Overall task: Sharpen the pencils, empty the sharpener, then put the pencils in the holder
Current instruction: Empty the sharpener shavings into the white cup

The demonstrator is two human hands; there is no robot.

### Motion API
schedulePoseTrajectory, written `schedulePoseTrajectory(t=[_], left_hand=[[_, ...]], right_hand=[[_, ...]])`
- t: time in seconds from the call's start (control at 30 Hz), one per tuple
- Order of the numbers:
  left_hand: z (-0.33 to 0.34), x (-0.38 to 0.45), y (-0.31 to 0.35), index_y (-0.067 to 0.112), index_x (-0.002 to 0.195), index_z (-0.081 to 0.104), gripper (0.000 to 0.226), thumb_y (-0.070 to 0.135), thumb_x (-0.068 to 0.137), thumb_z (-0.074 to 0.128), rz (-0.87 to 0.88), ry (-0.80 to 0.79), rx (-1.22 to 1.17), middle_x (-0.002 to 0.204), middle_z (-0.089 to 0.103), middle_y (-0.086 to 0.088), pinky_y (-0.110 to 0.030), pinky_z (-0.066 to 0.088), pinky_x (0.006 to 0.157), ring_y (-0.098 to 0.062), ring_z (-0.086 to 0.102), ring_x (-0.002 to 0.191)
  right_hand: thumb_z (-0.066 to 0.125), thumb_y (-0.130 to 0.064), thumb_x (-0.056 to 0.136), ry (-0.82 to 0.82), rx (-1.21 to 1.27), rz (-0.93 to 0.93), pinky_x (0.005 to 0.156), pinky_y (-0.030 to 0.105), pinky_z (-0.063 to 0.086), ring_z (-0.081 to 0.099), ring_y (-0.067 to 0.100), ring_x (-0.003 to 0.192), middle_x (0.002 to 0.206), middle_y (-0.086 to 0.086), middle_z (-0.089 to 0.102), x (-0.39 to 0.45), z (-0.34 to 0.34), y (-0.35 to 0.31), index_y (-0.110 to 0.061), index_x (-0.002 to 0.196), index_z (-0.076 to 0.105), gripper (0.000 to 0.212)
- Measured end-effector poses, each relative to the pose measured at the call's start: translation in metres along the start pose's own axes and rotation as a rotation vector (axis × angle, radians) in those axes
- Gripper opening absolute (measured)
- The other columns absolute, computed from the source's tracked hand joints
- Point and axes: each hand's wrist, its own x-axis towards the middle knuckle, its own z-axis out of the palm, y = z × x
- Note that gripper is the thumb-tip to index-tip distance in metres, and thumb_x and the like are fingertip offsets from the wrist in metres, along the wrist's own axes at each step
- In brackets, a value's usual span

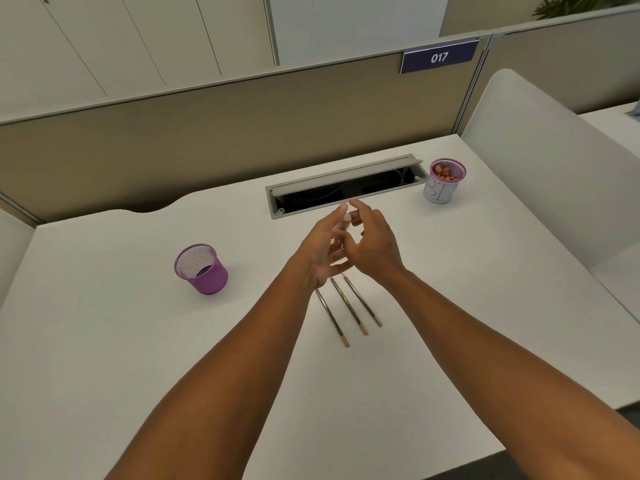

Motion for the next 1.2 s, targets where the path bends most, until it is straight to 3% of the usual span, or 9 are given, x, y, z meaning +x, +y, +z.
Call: schedulePoseTrajectory(t=[0.2, 0.37, 0.53, 0.6, 0.7, 0.8, 0.9, 1.0, 1.2], left_hand=[[-0.005, 0.002, 0.003, 0.018, 0.102, 0.073, 0.036, 0.051, 0.088, 0.064, 0.009, -0.025, 0.024, 0.11, 0.071, -0.006, -0.031, 0.06, 0.067, -0.024, 0.069, 0.097], [0.004, 0.008, 0.006, 0.015, 0.105, 0.073, 0.042, 0.052, 0.089, 0.061, 0.037, -0.052, 0.049, 0.098, 0.077, -0.004, -0.029, 0.059, 0.064, -0.024, 0.071, 0.095], [0.023, 0.016, 0.011, 0.016, 0.1, 0.073, 0.047, 0.059, 0.084, 0.064, 0.025, -0.146, 0.131, 0.084, 0.078, -0.002, -0.029, 0.06, 0.062, -0.018, 0.077, 0.078], [0.034, 0.021, 0.013, 0.018, 0.105, 0.072, 0.049, 0.061, 0.084, 0.064, 0.034, -0.156, 0.162, 0.093, 0.079, -0.004, -0.031, 0.06, 0.065, -0.019, 0.077, 0.083], [0.052, 0.031, 0.014, 0.025, 0.11, 0.07, 0.044, 0.062, 0.088, 0.06, 0.113, -0.092, 0.257, 0.117, 0.069, -0.004, -0.037, 0.057, 0.083, -0.024, 0.065, 0.11], [0.069, 0.043, 0.014, 0.026, 0.113, 0.069, 0.037, 0.054, 0.095, 0.056, 0.29, -0.03, 0.378, 0.113, 0.066, 0.007, -0.037, 0.048, 0.091, -0.019, 0.058, 0.115], [0.082, 0.059, 0.01, 0.024, 0.115, 0.068, 0.033, 0.049, 0.098, 0.054, 0.55, 0.058, 0.633, 0.11, 0.069, 0.007, -0.034, 0.051, 0.091, -0.013, 0.062, 0.107], [0.092, 0.073, 0.008, 0.027, 0.119, 0.061, 0.04, 0.056, 0.1, 0.04, 0.76, 0.149, 1.102, 0.109, 0.067, 0.008, -0.03, 0.051, 0.081, -0.011, 0.061, 0.098], [0.103, 0.096, 0.016, 0.027, 0.114, 0.048, 0.041, 0.057, 0.103, 0.022, 0.878, 0.182, 1.568, 0.084, 0.06, 0.008, -0.034, 0.051, 0.062, -0.015, 0.06, 0.072]], right_hand=[[0.061, -0.027, 0.091, 0.051, 0.01, -0.001, 0.078, 0.019, 0.044, 0.054, 0.01, 0.099, 0.116, 0.004, 0.059, -0.003, -0.001, -0.007, -0.017, 0.138, 0.043, 0.051], [0.06, -0.024, 0.092, 0.065, 0.096, 0.013, 0.077, 0.024, 0.055, 0.059, 0.012, 0.097, 0.114, 0.001, 0.062, -0.002, -0.009, -0.007, -0.016, 0.125, 0.054, 0.035], [0.062, -0.027, 0.091, 0.07, 0.112, 0.059, 0.069, 0.011, 0.045, 0.059, 0.009, 0.092, 0.108, -0.001, 0.064, 0.003, -0.025, 0.012, -0.018, 0.119, 0.058, 0.029], [0.062, -0.029, 0.091, 0.068, 0.113, 0.072, 0.07, 0.011, 0.044, 0.058, 0.008, 0.091, 0.105, -0.003, 0.065, 0.008, -0.033, 0.02, -0.018, 0.117, 0.059, 0.028], [0.064, -0.027, 0.09, 0.056, 0.13, 0.068, 0.071, 0.012, 0.044, 0.058, 0.006, 0.09, 0.102, -0.006, 0.064, 0.015, -0.045, 0.035, -0.018, 0.115, 0.059, 0.027], [0.064, -0.026, 0.091, 0.016, 0.139, 0.065, 0.073, 0.013, 0.045, 0.059, 0.009, 0.091, 0.106, 0.0, 0.065, 0.022, -0.058, 0.052, -0.015, 0.117, 0.059, 0.029], [0.062, -0.027, 0.092, -0.042, 0.143, 0.103, 0.076, 0.019, 0.048, 0.059, 0.012, 0.094, 0.111, 0.001, 0.063, 0.03, -0.072, 0.066, -0.014, 0.121, 0.057, 0.032], [0.06, -0.026, 0.093, -0.109, 0.143, 0.116, 0.077, 0.019, 0.047, 0.058, 0.014, 0.097, 0.115, 0.004, 0.062, 0.038, -0.086, 0.084, -0.013, 0.124, 0.057, 0.033], [0.054, -0.025, 0.097, -0.25, 0.148, 0.164, 0.083, 0.03, 0.052, 0.055, 0.015, 0.099, 0.118, 0.005, 0.055, 0.054, -0.105, 0.105, -0.014, 0.129, 0.053, 0.034]])
